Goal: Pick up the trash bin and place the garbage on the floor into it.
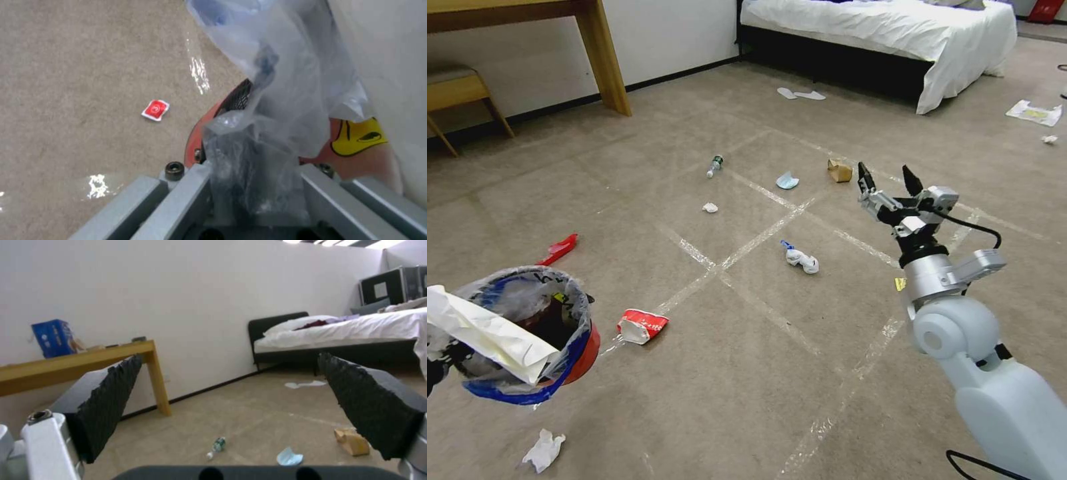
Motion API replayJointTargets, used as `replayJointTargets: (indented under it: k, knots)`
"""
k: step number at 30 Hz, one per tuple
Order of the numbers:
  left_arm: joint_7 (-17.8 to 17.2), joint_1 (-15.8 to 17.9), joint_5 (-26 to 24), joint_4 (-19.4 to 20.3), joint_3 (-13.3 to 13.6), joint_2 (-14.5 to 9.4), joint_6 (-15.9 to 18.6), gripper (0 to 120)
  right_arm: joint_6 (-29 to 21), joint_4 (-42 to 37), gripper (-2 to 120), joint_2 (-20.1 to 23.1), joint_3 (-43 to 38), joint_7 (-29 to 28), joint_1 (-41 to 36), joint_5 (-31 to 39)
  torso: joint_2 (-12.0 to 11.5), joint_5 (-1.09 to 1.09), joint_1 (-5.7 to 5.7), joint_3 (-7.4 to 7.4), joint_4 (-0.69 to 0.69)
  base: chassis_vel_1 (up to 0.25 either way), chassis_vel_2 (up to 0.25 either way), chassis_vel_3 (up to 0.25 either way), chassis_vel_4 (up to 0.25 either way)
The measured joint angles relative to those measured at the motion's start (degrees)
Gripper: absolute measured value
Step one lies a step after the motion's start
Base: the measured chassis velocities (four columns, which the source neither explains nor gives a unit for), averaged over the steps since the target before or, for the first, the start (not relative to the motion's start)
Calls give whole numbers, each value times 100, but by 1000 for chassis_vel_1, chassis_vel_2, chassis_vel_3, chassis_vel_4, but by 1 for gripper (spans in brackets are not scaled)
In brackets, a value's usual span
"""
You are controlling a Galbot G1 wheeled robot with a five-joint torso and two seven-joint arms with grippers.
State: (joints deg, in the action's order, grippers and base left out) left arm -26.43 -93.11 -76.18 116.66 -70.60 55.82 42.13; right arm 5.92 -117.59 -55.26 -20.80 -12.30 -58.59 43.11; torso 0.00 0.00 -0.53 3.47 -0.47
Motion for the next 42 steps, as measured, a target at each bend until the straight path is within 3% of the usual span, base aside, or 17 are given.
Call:
replayJointTargets:
  k: [19, 42]
  knots:
    - [40, 2, 31, -47, -114, 125, 0, 0, 341, 81, 100, -352, -444, 265, -627, -781, 0, 0, 0, 0, 0, 0, 0, 0, 0]
    - [102, -91, 13, -40, -210, 112, 0, 0, 322, 47, 100, -437, -218, 266, -593, -983, 0, 0, -2, 1, 0, -45, 47, 44, -46]
